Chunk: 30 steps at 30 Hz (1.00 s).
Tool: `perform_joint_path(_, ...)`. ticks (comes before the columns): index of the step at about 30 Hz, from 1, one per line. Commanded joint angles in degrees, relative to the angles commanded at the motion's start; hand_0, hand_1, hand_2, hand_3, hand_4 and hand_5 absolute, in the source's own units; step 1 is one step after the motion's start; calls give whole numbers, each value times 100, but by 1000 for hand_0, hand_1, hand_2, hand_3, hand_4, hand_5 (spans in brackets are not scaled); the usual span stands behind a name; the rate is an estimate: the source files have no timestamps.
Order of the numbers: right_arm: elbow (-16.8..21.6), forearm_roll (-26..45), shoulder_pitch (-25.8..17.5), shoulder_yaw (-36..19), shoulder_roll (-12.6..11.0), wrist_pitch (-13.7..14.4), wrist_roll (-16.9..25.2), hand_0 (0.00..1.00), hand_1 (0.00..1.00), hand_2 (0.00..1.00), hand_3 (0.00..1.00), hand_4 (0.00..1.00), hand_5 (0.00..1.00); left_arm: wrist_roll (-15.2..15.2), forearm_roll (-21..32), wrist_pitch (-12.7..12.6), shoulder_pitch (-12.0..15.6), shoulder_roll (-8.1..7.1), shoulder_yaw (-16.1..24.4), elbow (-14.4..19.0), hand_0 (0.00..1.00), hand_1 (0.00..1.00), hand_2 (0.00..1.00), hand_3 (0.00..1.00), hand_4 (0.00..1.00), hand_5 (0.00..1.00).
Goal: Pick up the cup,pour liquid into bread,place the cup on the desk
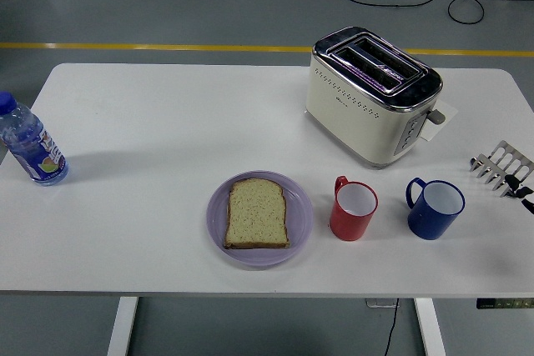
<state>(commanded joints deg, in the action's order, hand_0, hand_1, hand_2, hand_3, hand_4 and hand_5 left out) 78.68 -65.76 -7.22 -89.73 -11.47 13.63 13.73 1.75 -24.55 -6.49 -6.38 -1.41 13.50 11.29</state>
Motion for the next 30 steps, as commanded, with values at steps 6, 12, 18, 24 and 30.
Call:
perform_joint_path(6,-62,147,-148,321,-21,91,186,941,886,967,998,989,187,0,2,3,-1,4,-6,6,652,617,610,526,306,745)
perform_joint_path(12,-267,314,-135,625,26,254,447,941,886,967,998,989,187,1,7,6,-7,3,-12,7,652,617,610,526,306,745)
perform_joint_path(18,-757,483,22,890,176,421,729,938,887,971,998,987,171,3,17,11,5,14,0,10,653,618,609,526,306,746)
perform_joint_path(24,-1011,571,156,1183,266,532,943,938,889,972,998,989,172,5,19,14,0,17,-4,10,653,617,609,526,305,744)
perform_joint_path(30,-1170,562,197,1383,297,565,1000,940,890,972,998,986,169,5,13,15,-1,19,3,11,653,618,609,526,307,742)
